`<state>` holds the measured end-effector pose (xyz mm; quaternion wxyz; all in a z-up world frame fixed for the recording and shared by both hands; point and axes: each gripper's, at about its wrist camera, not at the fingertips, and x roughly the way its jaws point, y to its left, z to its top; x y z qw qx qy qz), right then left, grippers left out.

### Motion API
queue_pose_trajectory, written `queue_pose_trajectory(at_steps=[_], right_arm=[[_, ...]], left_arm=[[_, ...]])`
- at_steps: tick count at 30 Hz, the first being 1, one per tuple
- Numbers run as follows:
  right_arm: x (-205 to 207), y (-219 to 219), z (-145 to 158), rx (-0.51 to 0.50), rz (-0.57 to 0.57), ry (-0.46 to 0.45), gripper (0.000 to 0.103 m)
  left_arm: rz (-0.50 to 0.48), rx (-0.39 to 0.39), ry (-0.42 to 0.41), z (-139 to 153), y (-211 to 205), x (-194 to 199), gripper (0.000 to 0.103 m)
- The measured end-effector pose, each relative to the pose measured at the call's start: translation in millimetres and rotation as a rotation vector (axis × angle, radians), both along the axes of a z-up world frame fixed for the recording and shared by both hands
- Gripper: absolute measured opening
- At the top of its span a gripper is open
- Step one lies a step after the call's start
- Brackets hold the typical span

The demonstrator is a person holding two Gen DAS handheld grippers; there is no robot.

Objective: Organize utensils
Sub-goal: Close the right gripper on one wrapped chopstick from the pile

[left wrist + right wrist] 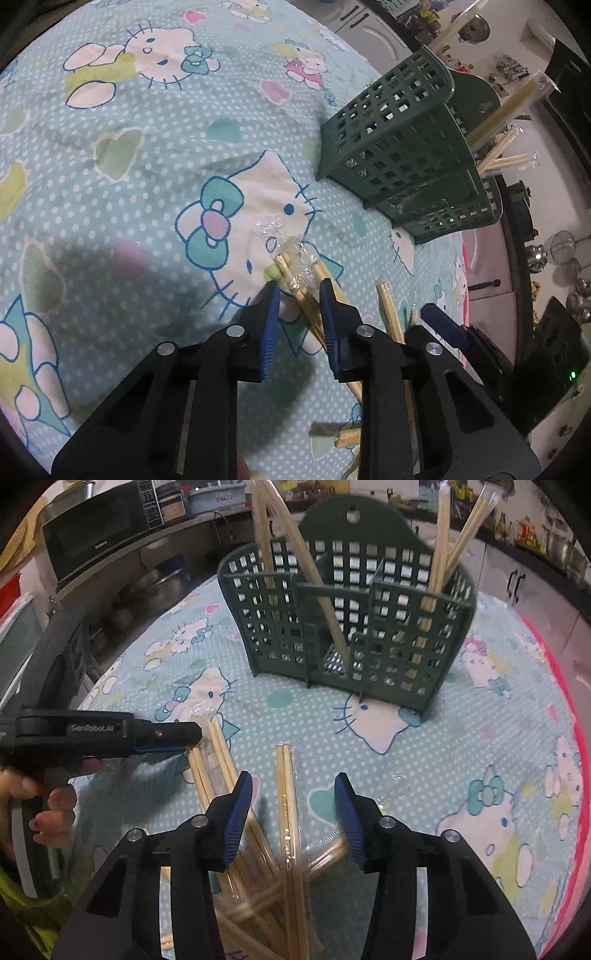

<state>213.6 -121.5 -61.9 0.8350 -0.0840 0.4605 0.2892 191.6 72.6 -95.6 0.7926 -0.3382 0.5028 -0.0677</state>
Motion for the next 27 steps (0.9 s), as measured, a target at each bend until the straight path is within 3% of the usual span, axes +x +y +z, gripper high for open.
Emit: queue_pose_trajectory(at_steps=[7,15,22,27], right_arm=[[22.7,11.3,-12.1,0.016,0.004,0.097,0.04],[36.6,22.8,-16.7,-0.008,0.008,0.126,0.032],[39.0,29.3,-21.2,-0.052,0.015,0.109,0.013],[36.9,29.6,-18.3,-0.049,0.015,0.09,0.006]], left_arm=[[0.004,-0.031,-0.006,-1.6,5.6,-0.8,0.014],[0.005,-0.056,-0.013,-1.5,10.7,-4.3,0.011],[0.003,-0.082,-0.02,-1.7,16.6,-9.0,0.007],[0.003,-0.084,-0.031,1.9,19.6,-11.2,0.005]])
